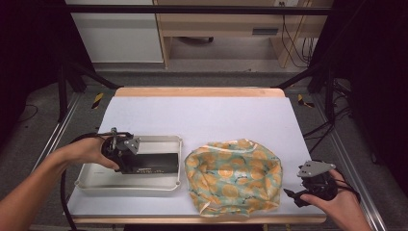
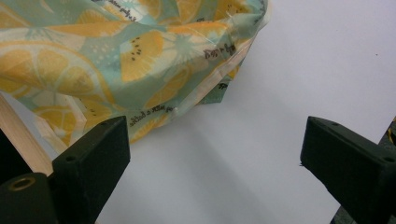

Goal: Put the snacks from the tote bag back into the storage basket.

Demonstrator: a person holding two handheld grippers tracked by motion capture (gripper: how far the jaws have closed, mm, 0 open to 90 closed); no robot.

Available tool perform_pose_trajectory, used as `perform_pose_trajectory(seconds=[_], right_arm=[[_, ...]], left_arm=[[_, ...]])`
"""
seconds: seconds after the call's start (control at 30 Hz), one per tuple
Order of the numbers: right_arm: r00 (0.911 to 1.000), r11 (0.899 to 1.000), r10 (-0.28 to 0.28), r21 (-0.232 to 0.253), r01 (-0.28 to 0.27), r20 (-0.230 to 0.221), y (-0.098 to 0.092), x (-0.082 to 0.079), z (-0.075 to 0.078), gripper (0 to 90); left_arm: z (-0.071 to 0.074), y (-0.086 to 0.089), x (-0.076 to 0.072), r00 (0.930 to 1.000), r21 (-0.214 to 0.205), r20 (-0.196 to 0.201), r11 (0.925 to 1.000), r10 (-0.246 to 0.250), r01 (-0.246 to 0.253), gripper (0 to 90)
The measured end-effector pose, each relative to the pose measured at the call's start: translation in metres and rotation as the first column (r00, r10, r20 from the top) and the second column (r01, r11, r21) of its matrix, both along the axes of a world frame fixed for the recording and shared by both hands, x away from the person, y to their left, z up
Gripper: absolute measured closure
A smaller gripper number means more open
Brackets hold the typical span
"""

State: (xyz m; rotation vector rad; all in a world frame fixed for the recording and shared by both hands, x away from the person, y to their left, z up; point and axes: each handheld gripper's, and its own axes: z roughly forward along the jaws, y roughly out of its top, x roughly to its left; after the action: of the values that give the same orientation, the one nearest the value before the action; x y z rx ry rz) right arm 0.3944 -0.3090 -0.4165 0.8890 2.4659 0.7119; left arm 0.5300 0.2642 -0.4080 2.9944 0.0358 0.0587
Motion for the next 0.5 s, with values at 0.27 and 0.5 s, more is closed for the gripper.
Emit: perform_pose_trajectory(seconds=[0.27,0.5], right_arm=[[1.0000,1.000,0.004,0.001,-0.004,-0.001,-0.002,-0.001,0.001,8.4],[1.0000,1.000,0.004,0.009,-0.004,0.002,-0.001,-0.002,0.003,8.3]], left_arm=[[0.004,0.001,0.003,0.9996,-0.028,0.019,0.9993,0.023,-0.023,33.0],[0.022,-0.001,-0.001,0.9947,-0.088,0.060,0.9931,0.084,-0.078,11.9]])
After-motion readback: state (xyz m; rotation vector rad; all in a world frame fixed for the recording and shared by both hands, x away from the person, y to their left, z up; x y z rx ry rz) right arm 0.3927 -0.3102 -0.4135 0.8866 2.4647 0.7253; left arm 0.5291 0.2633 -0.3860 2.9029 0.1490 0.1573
